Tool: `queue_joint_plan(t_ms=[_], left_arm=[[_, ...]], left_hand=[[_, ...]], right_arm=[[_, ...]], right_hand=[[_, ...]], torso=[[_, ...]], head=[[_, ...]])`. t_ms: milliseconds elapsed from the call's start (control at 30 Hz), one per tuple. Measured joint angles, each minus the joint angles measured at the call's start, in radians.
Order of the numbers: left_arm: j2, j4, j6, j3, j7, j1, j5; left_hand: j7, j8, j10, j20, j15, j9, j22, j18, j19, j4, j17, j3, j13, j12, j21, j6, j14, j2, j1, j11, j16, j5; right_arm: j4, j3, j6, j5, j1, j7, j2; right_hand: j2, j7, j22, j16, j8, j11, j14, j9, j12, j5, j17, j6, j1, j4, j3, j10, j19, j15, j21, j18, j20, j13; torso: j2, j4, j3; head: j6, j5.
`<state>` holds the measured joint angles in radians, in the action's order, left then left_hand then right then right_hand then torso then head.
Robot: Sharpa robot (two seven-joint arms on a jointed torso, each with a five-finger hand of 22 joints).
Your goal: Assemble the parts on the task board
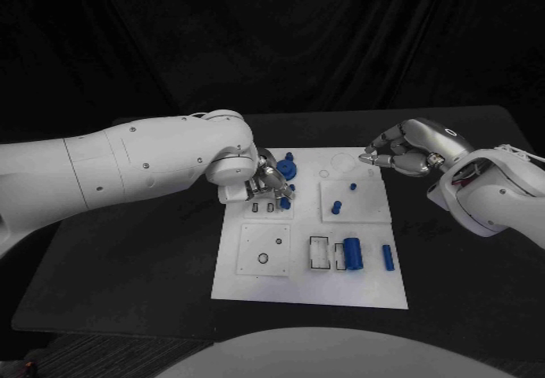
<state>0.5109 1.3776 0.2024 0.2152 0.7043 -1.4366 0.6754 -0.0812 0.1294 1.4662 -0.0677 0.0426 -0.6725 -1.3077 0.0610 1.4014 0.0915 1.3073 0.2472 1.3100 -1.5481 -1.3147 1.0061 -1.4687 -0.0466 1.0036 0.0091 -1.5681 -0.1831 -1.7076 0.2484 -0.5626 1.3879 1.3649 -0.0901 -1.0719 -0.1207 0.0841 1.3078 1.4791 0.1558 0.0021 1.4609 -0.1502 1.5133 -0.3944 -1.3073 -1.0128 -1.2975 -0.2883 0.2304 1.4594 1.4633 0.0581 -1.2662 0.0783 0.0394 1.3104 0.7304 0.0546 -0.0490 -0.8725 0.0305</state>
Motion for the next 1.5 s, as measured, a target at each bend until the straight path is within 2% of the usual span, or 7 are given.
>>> queue_joint_plan(t_ms=[267,667,1100,1300,1333,1400,1500], left_arm=[[0.000,0.000,0.005,0.000,0.000,0.000,0.000],[0.001,-0.001,0.013,0.000,0.000,0.000,0.000],[-0.001,-0.003,0.018,0.000,0.000,0.000,0.000],[-0.001,-0.004,0.017,0.000,0.000,0.000,0.000],[-0.001,-0.004,0.017,0.000,0.000,0.000,0.000],[0.000,-0.004,0.016,0.000,0.000,0.000,0.000],[0.002,-0.004,0.013,0.000,0.000,0.000,0.000]], left_hand=[[0.000,0.000,0.000,0.000,0.000,0.001,0.000,0.000,0.000,-0.002,0.000,0.002,0.000,0.000,0.000,0.000,0.000,0.000,0.000,0.000,0.000,-0.012],[0.000,-0.008,0.000,0.000,0.000,0.001,0.000,0.000,0.000,-0.057,0.000,0.027,0.000,0.004,0.008,0.000,0.000,0.003,0.061,0.000,0.000,-0.058],[0.004,-0.008,0.000,0.000,0.000,-0.004,0.000,0.000,0.000,-0.102,0.000,0.051,0.000,0.004,0.008,0.004,0.000,0.005,0.096,0.000,0.000,-0.076],[0.006,-0.009,0.000,0.000,0.000,-0.011,0.000,0.000,0.000,-0.126,0.000,0.070,0.000,0.004,0.012,0.013,0.000,0.007,0.107,0.000,0.000,-0.136],[0.004,-0.008,0.000,0.000,0.000,-0.015,0.000,0.000,0.000,-0.134,0.000,0.078,0.000,0.004,0.012,0.015,0.000,0.007,0.110,0.000,0.000,-0.167],[0.002,-0.002,0.000,0.000,0.000,-0.020,0.000,0.000,0.000,-0.149,0.000,0.093,0.000,0.004,0.012,0.016,0.000,0.008,0.112,0.000,0.000,-0.200],[0.000,0.002,0.000,0.000,0.000,-0.030,0.000,0.000,0.000,-0.143,0.000,0.099,0.000,0.004,0.012,0.018,0.000,0.009,0.113,0.000,0.000,-0.245]], right_arm=[[0.001,0.000,0.000,0.000,0.000,0.000,0.000],[0.002,0.000,0.000,0.000,-0.001,0.000,0.002],[0.004,0.000,0.000,0.000,-0.002,0.000,0.002],[0.004,0.000,0.000,0.000,-0.002,0.000,0.002],[0.004,0.000,0.000,0.000,-0.002,0.000,0.002],[0.005,0.000,0.000,-0.001,-0.002,0.000,0.002],[0.005,0.000,0.000,-0.001,-0.002,0.000,0.001]], right_hand=[[0.000,0.000,0.000,0.000,0.000,0.000,0.003,-0.001,0.001,0.000,0.000,0.000,0.000,0.000,0.000,0.000,0.000,0.003,0.000,0.000,0.000,0.000],[0.000,0.003,0.000,0.000,0.000,0.000,0.003,-0.001,-0.003,0.000,0.000,-0.003,0.000,0.000,0.000,0.000,0.000,0.002,0.000,0.000,0.000,0.040],[0.016,0.003,0.000,0.000,0.000,0.001,0.002,0.000,-0.003,0.005,0.000,-0.003,-0.025,0.007,-0.007,0.001,0.004,0.002,0.000,0.000,0.004,0.049],[0.015,0.003,0.000,0.000,0.000,0.003,0.002,0.000,-0.003,0.008,0.000,-0.003,-0.042,0.007,-0.007,0.003,0.004,0.002,0.000,0.000,0.004,0.091],[0.015,0.003,0.000,0.000,0.000,0.004,0.002,0.000,-0.003,0.008,0.000,-0.003,-0.043,0.007,-0.007,0.001,0.004,0.002,0.000,0.000,0.004,0.093],[0.014,0.003,0.000,0.000,0.000,0.005,0.002,0.000,-0.003,0.008,0.000,-0.003,-0.044,0.010,-0.010,0.001,0.004,0.002,0.000,0.000,0.004,0.106],[0.013,0.003,0.000,0.000,0.000,0.005,0.002,0.000,-0.003,0.008,0.000,-0.003,-0.045,0.010,-0.010,0.001,0.004,0.002,0.000,0.000,0.004,0.113]], torso=[[0.000,0.0000,0.0000],[0.001,0.0000,-0.0001],[0.000,-0.0004,-0.0009],[0.000,-0.0003,-0.0010],[0.000,-0.0003,-0.0010],[0.000,-0.0002,-0.0010],[0.000,-0.0001,-0.0009]], head=[[0.000,0.002],[0.000,0.002],[0.000,0.000],[0.000,0.000],[0.000,0.000],[0.000,0.000],[0.000,0.001]])
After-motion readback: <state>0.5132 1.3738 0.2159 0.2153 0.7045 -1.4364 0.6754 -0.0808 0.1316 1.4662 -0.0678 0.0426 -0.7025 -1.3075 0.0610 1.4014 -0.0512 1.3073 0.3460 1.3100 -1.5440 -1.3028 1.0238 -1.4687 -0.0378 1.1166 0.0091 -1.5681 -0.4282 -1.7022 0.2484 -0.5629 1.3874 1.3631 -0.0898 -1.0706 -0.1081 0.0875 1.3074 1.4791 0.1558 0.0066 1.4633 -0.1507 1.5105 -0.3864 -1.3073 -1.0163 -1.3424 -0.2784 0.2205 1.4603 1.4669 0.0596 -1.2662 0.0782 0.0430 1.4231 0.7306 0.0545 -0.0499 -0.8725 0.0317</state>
